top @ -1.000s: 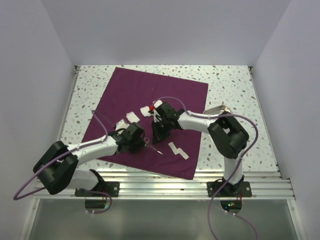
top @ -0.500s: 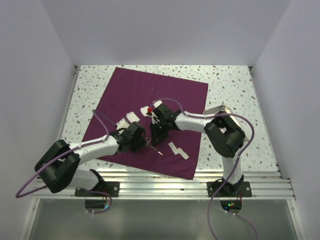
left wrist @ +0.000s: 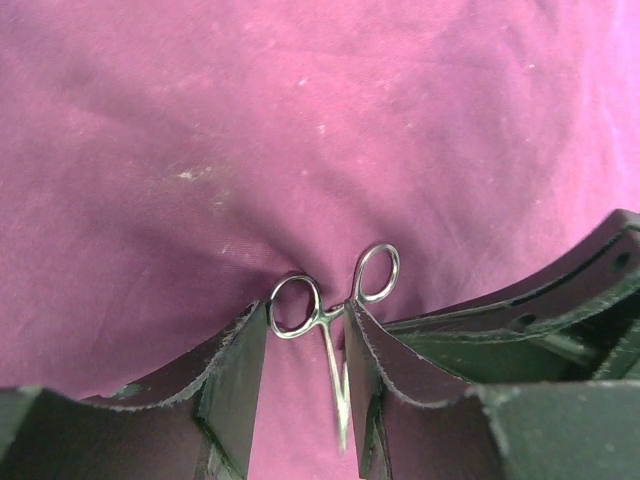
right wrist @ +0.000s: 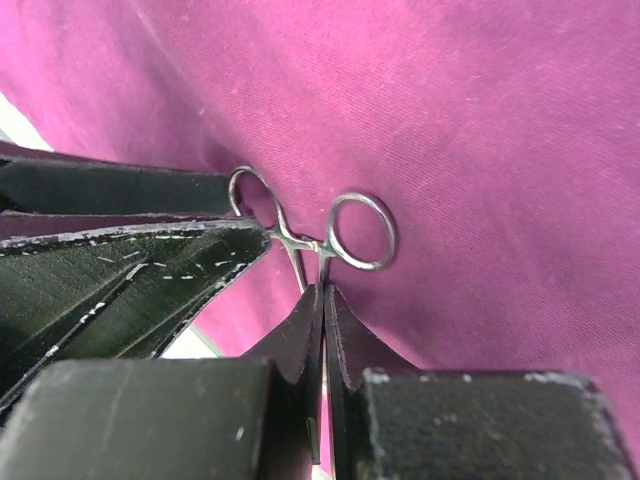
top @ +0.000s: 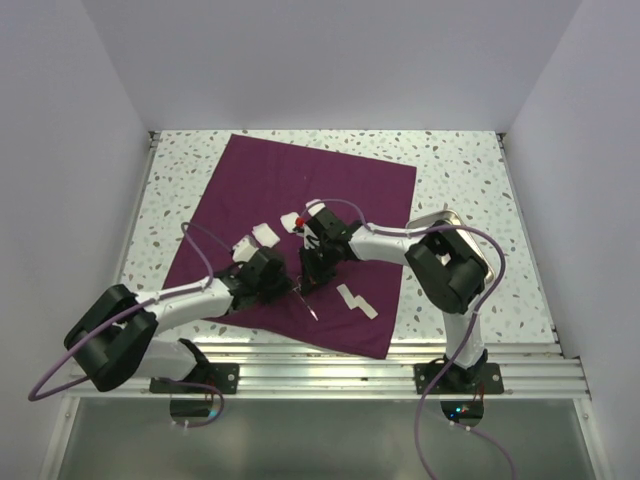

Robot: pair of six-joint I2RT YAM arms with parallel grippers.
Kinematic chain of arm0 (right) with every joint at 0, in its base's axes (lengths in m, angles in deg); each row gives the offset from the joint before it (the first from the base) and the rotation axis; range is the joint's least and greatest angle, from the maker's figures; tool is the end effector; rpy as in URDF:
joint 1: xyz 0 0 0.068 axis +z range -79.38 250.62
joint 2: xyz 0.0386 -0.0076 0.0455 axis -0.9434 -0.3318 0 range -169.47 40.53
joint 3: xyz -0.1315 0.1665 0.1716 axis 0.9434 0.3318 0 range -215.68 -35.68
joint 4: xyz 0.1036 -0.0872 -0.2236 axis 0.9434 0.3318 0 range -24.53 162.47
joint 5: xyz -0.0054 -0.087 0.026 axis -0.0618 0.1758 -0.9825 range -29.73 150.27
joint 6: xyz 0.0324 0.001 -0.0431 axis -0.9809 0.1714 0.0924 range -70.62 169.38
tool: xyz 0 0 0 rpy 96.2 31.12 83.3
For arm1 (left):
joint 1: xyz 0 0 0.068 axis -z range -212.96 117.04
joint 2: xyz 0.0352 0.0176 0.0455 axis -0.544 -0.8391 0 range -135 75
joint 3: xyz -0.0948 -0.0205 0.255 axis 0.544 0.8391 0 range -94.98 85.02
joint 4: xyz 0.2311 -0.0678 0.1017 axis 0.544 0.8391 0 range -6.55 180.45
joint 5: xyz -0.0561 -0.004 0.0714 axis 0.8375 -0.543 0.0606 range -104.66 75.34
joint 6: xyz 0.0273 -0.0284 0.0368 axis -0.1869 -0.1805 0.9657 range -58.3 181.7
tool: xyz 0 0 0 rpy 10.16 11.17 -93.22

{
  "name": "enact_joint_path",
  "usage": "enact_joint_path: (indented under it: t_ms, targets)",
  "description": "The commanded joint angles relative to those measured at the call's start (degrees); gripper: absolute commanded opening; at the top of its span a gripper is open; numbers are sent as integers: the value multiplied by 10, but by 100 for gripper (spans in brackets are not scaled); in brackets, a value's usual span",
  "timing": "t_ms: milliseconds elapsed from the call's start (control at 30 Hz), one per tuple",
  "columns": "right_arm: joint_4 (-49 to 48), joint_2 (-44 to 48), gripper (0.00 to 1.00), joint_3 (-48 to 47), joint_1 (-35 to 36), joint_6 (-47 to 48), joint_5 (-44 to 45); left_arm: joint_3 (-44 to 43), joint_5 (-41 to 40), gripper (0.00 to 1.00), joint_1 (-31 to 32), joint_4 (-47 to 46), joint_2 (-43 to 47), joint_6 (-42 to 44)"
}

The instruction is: Prepare the surgical pack

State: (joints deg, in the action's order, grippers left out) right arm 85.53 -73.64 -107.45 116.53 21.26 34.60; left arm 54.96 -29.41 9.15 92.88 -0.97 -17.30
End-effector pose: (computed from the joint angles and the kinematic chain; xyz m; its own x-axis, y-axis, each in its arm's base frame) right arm 0.2663 0.2969 0.1394 -0.9149 -0.3339 -0.2267 -0.4031 0.7264 0.5567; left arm 0.1776 -0.1481 0.1463 -0.6474 -0.6944 -0.3140 -0.4959 0.6967 -0.5183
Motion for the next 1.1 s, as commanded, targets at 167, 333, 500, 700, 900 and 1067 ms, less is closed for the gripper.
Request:
enact_joint_path:
  t_ms: [167, 333, 500, 700, 900, 1067]
  targets:
    - [-33, -23, 0, -10, 7, -19, -27, 59, 8, 40, -3, -70, -31, 67]
    - [-21, -14, 0, -12, 6, -6, -5, 70, 9, 30, -3, -80, -27, 75]
    - [-16, -28, 0, -26, 6, -4, -7, 83, 18, 27, -2, -106, -21, 84]
    - [-13, -25, 0, -27, 6, -2, 2, 92, 18, 26, -1, -95, 8, 90]
    - [-12, -20, 0, -29, 6, -1, 1, 106, 26, 20, 7, -95, 42, 83]
    - [-12, -21, 0, -29, 6, -2, 0, 108, 24, 20, 18, -82, 52, 76]
